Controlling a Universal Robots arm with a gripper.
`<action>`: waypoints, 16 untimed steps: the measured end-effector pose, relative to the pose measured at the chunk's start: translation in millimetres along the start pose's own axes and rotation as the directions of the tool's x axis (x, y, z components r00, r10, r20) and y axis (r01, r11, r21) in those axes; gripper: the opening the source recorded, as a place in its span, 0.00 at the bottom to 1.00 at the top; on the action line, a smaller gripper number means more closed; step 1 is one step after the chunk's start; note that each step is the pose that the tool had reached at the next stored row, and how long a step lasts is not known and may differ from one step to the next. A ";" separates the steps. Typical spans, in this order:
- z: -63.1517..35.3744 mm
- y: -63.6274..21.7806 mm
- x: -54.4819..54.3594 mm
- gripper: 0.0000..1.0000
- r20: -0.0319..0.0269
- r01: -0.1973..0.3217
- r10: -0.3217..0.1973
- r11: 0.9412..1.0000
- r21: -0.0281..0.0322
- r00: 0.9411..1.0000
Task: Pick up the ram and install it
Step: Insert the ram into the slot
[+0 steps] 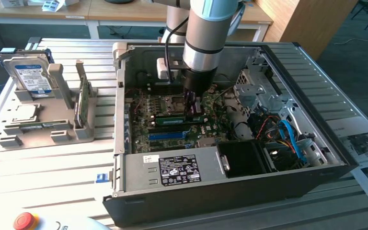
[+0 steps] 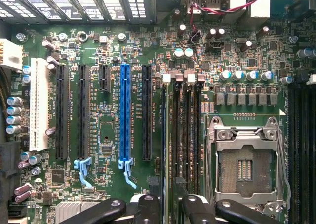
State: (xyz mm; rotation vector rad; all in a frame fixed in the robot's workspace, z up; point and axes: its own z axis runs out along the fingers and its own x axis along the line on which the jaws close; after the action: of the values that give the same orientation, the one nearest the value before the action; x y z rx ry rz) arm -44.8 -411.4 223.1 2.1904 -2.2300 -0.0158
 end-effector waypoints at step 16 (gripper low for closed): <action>-26.4 0.5 0.1 0.25 0.000 0.000 0.000 1.000 0.000 1.000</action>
State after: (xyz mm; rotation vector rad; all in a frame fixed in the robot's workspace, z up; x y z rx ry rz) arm -44.8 -411.4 249.5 2.1904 -2.2301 -0.0158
